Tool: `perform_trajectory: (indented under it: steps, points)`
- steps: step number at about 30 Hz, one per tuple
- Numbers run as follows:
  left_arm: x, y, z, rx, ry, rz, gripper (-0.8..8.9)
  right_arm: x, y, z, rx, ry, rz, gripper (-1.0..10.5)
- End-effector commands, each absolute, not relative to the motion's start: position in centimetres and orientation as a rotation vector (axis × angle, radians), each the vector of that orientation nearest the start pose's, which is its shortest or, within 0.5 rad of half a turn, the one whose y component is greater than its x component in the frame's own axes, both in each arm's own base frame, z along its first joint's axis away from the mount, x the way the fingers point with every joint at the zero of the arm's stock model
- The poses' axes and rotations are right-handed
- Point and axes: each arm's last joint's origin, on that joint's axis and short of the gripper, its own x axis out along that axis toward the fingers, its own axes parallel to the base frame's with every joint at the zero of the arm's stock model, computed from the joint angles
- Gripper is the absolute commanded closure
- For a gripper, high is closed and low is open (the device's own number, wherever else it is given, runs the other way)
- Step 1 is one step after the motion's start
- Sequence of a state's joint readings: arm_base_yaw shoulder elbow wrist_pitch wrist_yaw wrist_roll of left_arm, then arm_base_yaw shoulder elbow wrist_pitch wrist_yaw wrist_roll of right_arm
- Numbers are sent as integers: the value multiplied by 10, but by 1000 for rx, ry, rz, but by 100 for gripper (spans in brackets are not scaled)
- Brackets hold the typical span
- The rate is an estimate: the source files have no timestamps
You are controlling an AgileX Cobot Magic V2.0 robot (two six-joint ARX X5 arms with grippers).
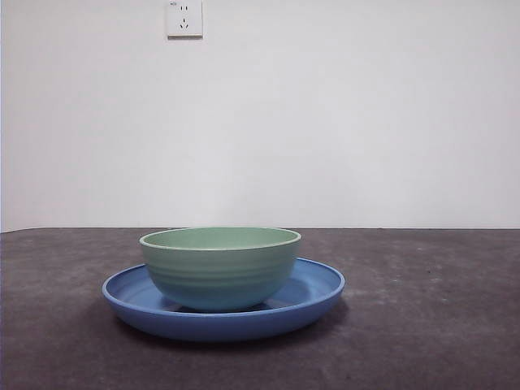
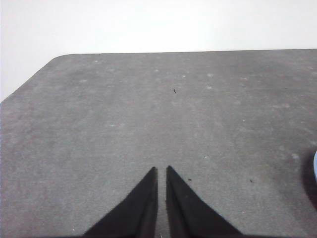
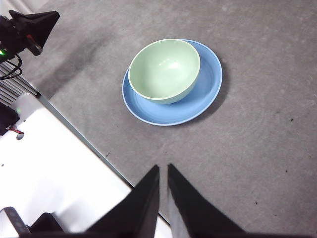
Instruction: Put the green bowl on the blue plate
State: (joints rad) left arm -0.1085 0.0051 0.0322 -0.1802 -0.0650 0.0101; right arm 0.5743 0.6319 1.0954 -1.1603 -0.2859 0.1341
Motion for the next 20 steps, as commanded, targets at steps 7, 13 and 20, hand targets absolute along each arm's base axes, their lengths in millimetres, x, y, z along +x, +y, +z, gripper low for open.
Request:
perform_trajectory:
  steps: [7,13,20]
  points:
    - [95,-8,149,30,177,-40,786,57,47,366,10,744,788,923]
    - [95,-8,149,30,177,-40,786,56,47,366,10,738,789,923]
    - [95,-8,149,30,177,-40,786,78,41,340,118,615,707,923]
